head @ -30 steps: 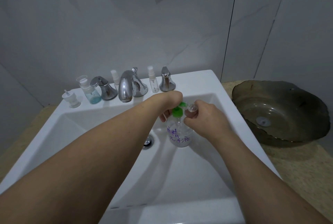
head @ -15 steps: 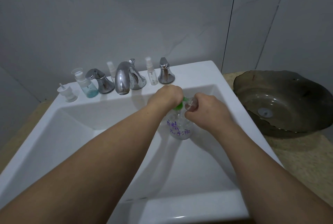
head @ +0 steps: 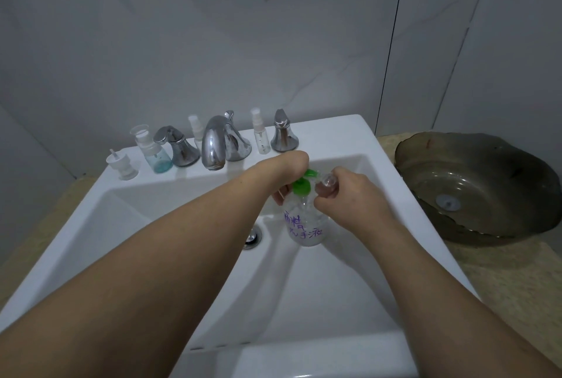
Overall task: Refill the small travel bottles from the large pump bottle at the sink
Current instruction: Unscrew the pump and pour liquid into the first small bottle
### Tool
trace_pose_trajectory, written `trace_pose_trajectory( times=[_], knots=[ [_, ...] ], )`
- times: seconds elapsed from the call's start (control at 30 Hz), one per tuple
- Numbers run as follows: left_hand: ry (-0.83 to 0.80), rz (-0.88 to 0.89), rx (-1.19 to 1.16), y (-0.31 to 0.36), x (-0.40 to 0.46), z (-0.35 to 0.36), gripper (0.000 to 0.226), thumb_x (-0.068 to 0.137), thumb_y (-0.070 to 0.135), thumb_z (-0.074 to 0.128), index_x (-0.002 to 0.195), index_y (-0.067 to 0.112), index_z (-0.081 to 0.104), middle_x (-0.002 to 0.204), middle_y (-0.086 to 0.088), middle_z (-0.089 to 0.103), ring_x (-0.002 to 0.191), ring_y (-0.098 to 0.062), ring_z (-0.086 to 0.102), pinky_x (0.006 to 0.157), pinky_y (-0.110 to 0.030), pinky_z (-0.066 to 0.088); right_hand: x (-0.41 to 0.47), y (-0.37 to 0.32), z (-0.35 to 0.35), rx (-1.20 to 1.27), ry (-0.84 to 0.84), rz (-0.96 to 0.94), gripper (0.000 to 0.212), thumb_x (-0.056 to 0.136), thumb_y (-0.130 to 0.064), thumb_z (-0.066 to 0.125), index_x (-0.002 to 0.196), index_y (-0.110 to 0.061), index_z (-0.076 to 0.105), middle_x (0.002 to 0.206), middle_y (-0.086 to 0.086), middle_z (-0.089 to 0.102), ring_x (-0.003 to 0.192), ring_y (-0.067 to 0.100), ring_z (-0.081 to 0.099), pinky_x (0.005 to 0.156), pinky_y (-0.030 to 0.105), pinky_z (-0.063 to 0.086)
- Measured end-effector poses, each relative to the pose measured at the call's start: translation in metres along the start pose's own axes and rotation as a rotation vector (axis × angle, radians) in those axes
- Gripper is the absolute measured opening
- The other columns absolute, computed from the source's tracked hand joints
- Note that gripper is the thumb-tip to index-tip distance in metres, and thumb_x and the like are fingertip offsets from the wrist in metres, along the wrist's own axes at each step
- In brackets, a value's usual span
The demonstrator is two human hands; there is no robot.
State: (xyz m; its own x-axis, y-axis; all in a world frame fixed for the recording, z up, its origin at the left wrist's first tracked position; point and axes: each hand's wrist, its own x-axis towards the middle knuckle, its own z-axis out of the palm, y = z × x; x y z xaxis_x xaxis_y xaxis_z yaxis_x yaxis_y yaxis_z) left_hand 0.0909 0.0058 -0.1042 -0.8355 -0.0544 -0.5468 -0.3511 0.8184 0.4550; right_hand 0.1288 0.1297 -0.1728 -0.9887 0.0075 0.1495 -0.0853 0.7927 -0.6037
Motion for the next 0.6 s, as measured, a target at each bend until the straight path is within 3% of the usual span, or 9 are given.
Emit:
trace_pose_trajectory(
  times=[0.1, 0.2, 0.3, 0.5, 0.6],
  knots=[
    [0.014, 0.011, -0.027, -0.001, 0.005, 0.002, 0.040, 0.095, 0.022, 0.026, 0.106, 0.000, 0.059, 0.099, -0.019, 0.062, 0.066, -0.028, 0.057, 0.053, -0.029, 0.038, -0.002, 0.001, 0.000, 0.019, 0.000, -0.003, 0.023, 0.075, -0.030, 0.067, 0.080, -0.023, 0.046, 0.066, -0.013, 0.044, 0.071, 0.020, 0.049, 0.062, 0.027, 0.034],
    [0.051, 0.021, -0.112, -0.002, 0.012, 0.007, 0.035, 0.094, 0.019, 0.026, 0.088, -0.001, 0.055, 0.090, -0.021, 0.060, 0.067, -0.033, 0.057, 0.071, -0.040, 0.054, -0.004, 0.002, 0.000, 0.040, 0.014, 0.003, 0.021, 0.075, -0.030, 0.066, 0.080, -0.022, 0.047, 0.066, -0.013, 0.045, 0.072, 0.021, 0.050, 0.063, 0.027, 0.036],
    [0.069, 0.006, -0.158, -0.001, 0.015, 0.009, 0.034, 0.093, 0.017, 0.026, 0.085, -0.002, 0.054, 0.081, -0.019, 0.058, 0.066, -0.034, 0.057, 0.075, -0.043, 0.055, -0.005, 0.003, 0.000, 0.044, 0.005, 0.010, 0.022, 0.076, -0.029, 0.066, 0.080, -0.023, 0.046, 0.066, -0.013, 0.044, 0.073, 0.020, 0.050, 0.064, 0.027, 0.035],
    [0.092, 0.039, -0.075, -0.002, 0.022, 0.010, 0.032, 0.094, 0.012, 0.027, 0.083, -0.005, 0.053, 0.086, -0.024, 0.060, 0.066, -0.036, 0.059, 0.071, -0.043, 0.056, -0.003, 0.004, 0.001, 0.031, 0.005, 0.016, 0.021, 0.076, -0.031, 0.066, 0.082, -0.022, 0.047, 0.068, -0.012, 0.046, 0.075, 0.021, 0.053, 0.063, 0.027, 0.037],
    [0.109, 0.055, 0.040, -0.001, 0.027, 0.015, 0.029, 0.092, 0.000, 0.033, 0.089, -0.010, 0.059, 0.095, -0.031, 0.064, 0.079, -0.044, 0.067, 0.078, -0.050, 0.058, -0.002, 0.004, 0.002, 0.007, 0.001, 0.007, 0.021, 0.076, -0.031, 0.066, 0.082, -0.021, 0.049, 0.074, -0.008, 0.050, 0.078, 0.024, 0.056, 0.064, 0.028, 0.038]
  ],
)
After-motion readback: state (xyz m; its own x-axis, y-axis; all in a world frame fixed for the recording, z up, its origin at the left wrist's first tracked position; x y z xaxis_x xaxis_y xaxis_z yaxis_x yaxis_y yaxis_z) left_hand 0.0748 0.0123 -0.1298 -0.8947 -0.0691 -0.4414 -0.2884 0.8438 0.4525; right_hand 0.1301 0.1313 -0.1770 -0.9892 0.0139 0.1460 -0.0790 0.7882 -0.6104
